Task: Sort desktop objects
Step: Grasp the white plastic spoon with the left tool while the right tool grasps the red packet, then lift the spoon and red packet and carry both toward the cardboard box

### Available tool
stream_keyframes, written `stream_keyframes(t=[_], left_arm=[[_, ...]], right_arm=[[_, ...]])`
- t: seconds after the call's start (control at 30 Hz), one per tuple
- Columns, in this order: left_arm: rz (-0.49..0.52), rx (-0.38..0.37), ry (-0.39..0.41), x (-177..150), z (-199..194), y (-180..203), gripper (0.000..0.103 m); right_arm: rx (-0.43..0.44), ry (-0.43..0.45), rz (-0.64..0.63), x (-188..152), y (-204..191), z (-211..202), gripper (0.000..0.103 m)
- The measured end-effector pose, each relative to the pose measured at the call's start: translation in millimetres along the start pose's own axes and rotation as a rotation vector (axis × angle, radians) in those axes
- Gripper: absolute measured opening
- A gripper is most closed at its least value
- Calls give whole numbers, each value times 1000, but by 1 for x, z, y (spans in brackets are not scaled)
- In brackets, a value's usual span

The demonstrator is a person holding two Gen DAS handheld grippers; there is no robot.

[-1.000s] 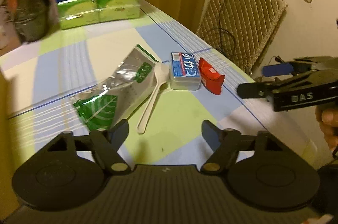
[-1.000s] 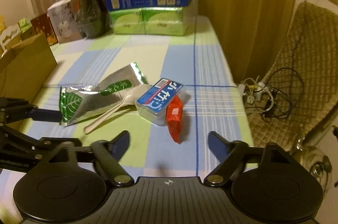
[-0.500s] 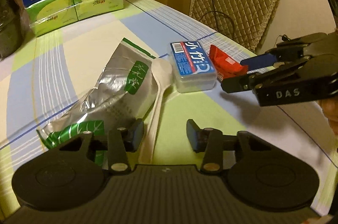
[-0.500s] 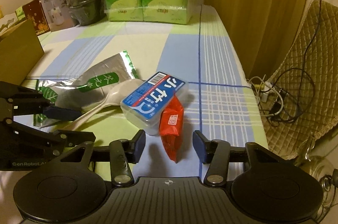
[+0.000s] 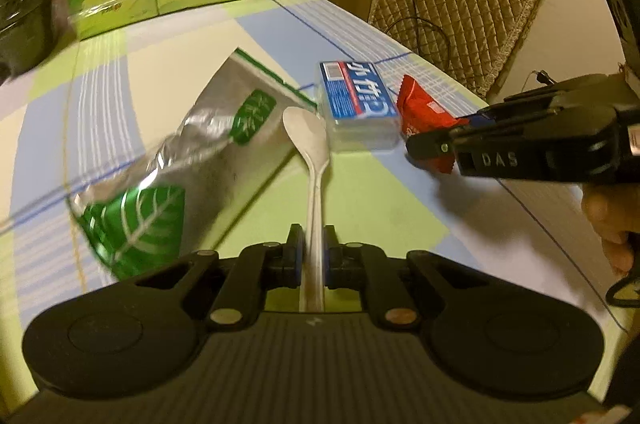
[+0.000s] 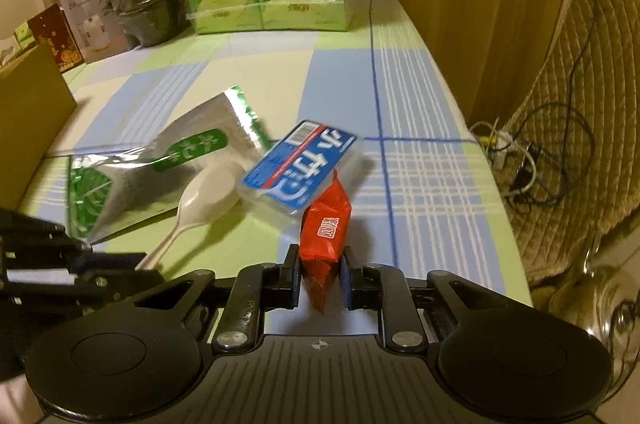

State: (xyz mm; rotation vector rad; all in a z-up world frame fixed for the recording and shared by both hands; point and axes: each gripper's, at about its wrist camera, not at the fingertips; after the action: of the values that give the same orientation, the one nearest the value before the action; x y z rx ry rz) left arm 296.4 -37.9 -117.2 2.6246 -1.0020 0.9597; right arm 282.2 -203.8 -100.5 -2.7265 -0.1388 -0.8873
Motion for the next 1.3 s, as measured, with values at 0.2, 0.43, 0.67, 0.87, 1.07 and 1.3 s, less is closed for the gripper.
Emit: stream_keyframes(t=[0.2, 0.43, 0.67, 0.87, 1.07, 1.3], left_arm=[[-63, 15, 2, -27, -37, 13, 6], [-96, 24, -8, -63, -70, 24, 6], [-120, 38, 23, -78, -78, 20, 11], [-132, 27, 41, -73, -69, 15, 15], [-115, 44, 35, -64, -52, 13, 15], [-34, 139, 12, -58, -47, 20, 15]], right_arm=[[51, -60, 49, -16, -24, -28, 15], [70, -110, 46, -48, -44, -37, 16], [38, -86, 72, -59, -36, -32, 20], [38, -30, 87, -59, -33, -29, 27], [37, 12, 114, -61, -29, -25, 27], [35, 43, 112, -62, -29, -23, 27]])
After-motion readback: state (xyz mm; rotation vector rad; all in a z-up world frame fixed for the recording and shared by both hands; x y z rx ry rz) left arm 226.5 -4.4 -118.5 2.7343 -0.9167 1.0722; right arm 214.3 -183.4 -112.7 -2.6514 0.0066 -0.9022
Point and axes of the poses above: each gripper's, at about its wrist camera, not at the fingertips, and z roughly the way its jaws point, y to its right, x to its top, and after that the axes turned 13 degrees about z, right-handed
